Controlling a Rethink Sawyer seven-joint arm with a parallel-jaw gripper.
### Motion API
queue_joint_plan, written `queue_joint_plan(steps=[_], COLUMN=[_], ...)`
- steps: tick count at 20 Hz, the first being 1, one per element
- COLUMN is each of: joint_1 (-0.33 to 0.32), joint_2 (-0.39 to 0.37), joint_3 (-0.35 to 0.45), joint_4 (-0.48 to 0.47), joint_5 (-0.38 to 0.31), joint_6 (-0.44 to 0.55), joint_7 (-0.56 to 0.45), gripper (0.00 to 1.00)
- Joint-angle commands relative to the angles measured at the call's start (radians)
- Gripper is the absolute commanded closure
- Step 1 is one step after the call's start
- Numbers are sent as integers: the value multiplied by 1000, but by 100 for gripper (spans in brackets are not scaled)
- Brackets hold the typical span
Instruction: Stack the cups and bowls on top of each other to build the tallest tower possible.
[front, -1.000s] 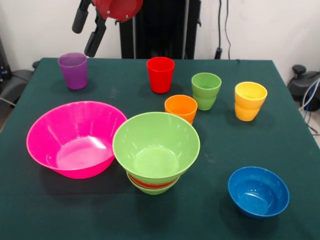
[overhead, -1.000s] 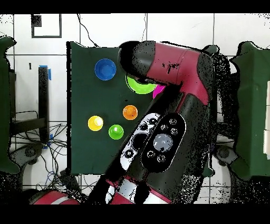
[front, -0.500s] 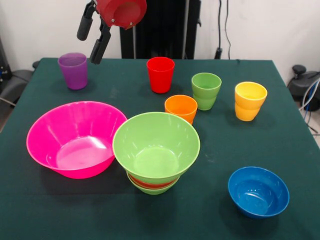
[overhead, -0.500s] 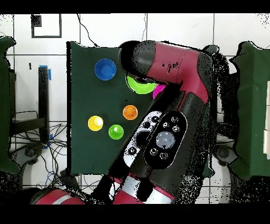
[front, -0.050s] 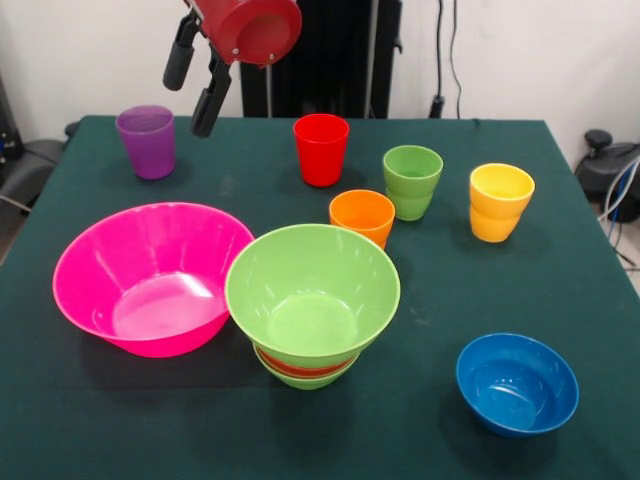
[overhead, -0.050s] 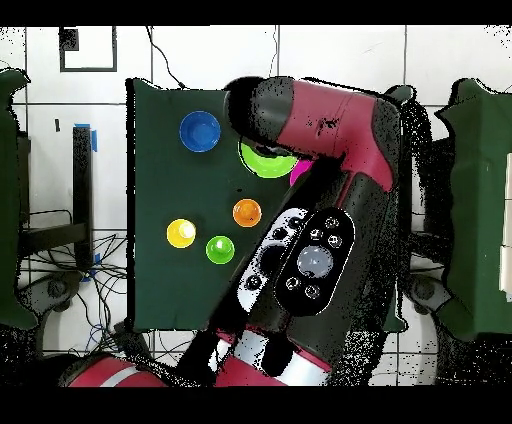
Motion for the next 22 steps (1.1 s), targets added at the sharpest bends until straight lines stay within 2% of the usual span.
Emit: queue_joint_plan(steps=[1, 2, 11, 22], joint_1=[-31, -34, -30, -35], joint_2=[67, 67, 85, 132], joint_3=[155, 159, 157, 167], joint_4=[89, 87, 81, 73], joint_5=[-75, -81, -80, -81], joint_6=[-24, -18, -40, -84], joint_7=[-145, -162, -99, -97], gripper=[0, 0, 0, 0])
